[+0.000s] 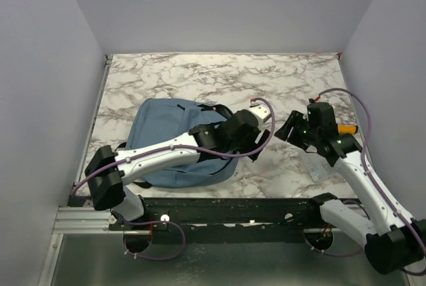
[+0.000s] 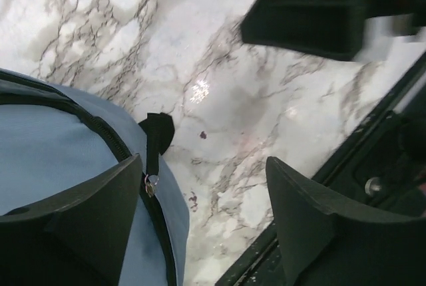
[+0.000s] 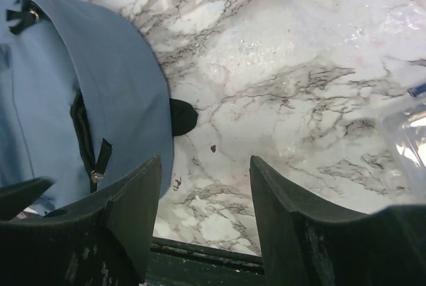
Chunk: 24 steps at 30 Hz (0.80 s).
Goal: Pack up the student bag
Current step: Zip the student bag at the center of the board.
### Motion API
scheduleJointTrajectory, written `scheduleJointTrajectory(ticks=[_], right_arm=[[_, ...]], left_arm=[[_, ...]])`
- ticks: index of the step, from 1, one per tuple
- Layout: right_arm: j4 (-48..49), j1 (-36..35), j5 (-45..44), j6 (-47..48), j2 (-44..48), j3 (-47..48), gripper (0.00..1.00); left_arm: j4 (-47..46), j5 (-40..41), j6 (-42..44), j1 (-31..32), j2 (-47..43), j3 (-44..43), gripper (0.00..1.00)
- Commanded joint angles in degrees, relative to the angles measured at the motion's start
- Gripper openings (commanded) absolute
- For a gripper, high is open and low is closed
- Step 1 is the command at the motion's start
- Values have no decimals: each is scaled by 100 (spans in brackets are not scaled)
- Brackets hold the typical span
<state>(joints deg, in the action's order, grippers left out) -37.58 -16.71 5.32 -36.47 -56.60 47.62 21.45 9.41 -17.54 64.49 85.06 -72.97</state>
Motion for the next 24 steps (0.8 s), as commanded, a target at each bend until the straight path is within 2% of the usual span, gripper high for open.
scheduleJointTrajectory(ticks=[1,11,24], right_arm=[[32,10,-659,-397,826,-311,60],[-65,11,-350,-307,993,-380,60],[-258,14,-665,-432,1145,-347,60]], left_arm=[[522,426,415,-7,666,-519,74],[609,987,811,0,1475,-1027,69],[615,1037,904,-33,1836,-1043,45]])
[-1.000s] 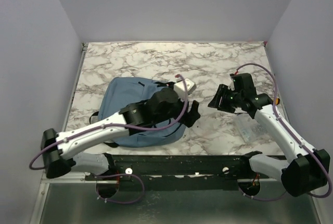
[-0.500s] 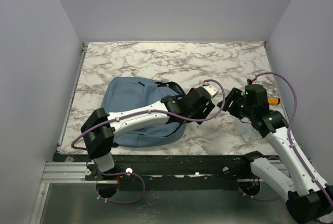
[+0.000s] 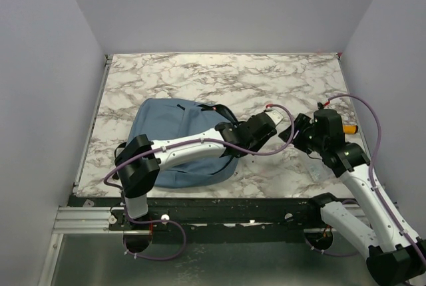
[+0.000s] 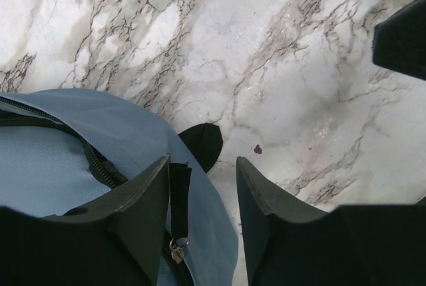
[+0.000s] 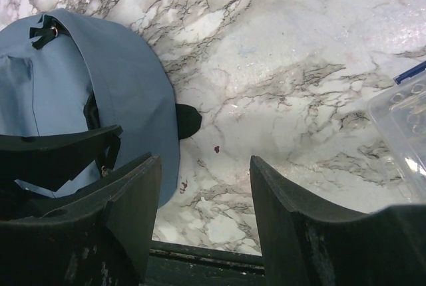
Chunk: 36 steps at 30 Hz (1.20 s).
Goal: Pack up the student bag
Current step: Zip the student bag at the center of the board.
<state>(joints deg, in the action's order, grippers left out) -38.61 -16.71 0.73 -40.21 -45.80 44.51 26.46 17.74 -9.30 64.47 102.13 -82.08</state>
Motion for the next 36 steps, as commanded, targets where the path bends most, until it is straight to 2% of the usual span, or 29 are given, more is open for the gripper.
scheduleJointTrajectory(ticks=[1,4,7,11,15,24,30,33,36], right_arm=[[-153,10,-197,-66,63,-33,60],[-173,10,-179,-68,65,-56,60],[-134,15,-109,-12,41,-95,60],[-68,11,555,253,-115,-174,60],[368,14,1528,398,-132,-471,65],[1939,-95,3287,191,6,-1215,63],[2428,-424,3403,-5,-295,-1319,61],[2828,-1134,2904,-275,-444,-1278,59],[3097,-1510,2542,-550,-716,-1222,59]], left_arm=[[107,217,70,-44,140,-104,44],[96,198,16,-79,132,5,39],[54,196,-3,-83,47,84,23],[-22,37,-71,-122,-177,142,0],[-248,-457,-454,-284,-516,307,0],[-1204,-833,-1381,-559,-1483,1183,0],[-1759,-925,-1665,-769,-1953,1735,0],[-1781,-1101,-1769,-845,-2024,1795,0],[-1841,-1233,-1911,-912,-2055,1874,0]])
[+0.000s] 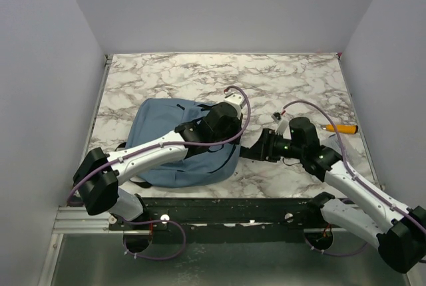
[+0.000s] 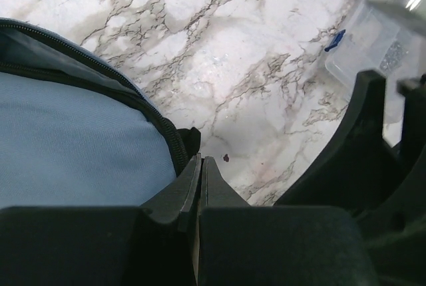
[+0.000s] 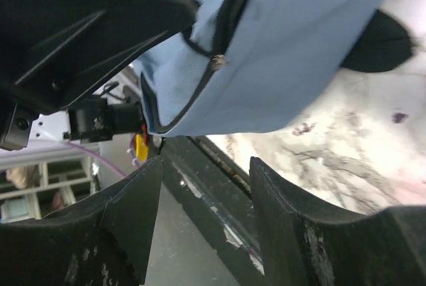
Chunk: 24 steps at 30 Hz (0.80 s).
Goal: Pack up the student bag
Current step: Zip the student bag at the center of the board.
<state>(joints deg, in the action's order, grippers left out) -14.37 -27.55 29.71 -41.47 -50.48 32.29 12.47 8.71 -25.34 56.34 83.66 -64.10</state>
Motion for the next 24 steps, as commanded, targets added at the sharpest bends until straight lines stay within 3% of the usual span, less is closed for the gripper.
scheduleJointTrajectory(ticks=[1,6,8,11,13,19,24], right_arm=[[838,-527,-429,-570,-330,-26,59],[1141,-900,-1168,-1037,-439,-192,60],[804,-896,-1580,-1153,-364,-172,59],[-87,-892,-2410,-1352,-199,11,46],[-553,-887,-2722,-1205,-46,158,46],[-1674,-894,-3417,-834,454,624,48],[-1821,-893,-3593,-685,817,642,51]], left_arm=[[-464,-400,-387,-143,-212,104,0],[-656,-865,-398,-246,-209,202,0],[-658,-1152,-326,-263,-127,181,0],[-601,-1355,-235,-264,24,134,0],[-571,-1356,-193,-264,101,134,1],[-267,-1158,263,-174,351,-86,32],[-32,-616,882,84,521,-348,46]])
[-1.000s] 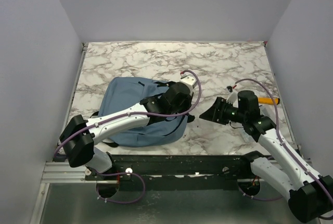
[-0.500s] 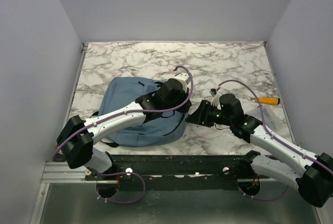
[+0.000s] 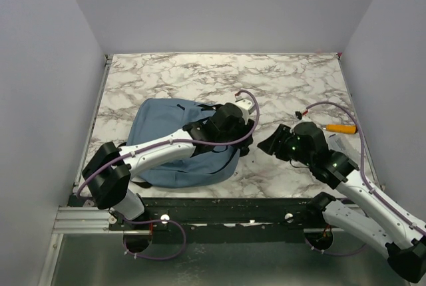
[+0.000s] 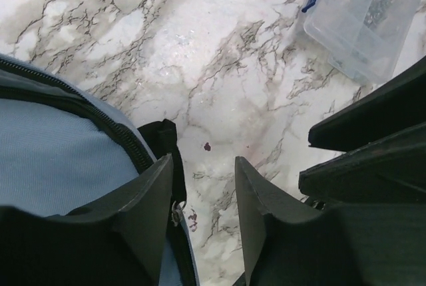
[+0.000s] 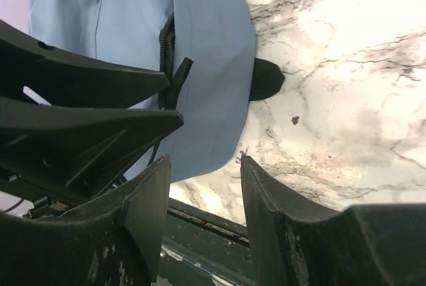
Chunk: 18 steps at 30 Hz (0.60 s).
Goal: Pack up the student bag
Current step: Zip the student bag at the center of the board.
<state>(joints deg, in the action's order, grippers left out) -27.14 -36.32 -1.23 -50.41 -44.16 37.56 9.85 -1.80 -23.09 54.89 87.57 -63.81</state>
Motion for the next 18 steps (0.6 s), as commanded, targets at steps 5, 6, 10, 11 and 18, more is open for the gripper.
scheduleJointTrajectory(ticks=[5,6,10,11,18], right_arm=[[-518,-13,-414,139,213,22,51],[-493,-20,-388,124,212,-2,51],[-416,-13,-317,102,228,-58,51],[-409,-8,-309,96,230,-71,51],[-398,-14,-253,83,284,-118,51]], left_arm=[[431,797,951,341,262,-501,47],[438,837,1008,366,291,-509,47],[564,1219,1099,474,418,-580,47],[569,1387,1113,516,424,-583,47],[788,2062,1233,740,721,-784,47]])
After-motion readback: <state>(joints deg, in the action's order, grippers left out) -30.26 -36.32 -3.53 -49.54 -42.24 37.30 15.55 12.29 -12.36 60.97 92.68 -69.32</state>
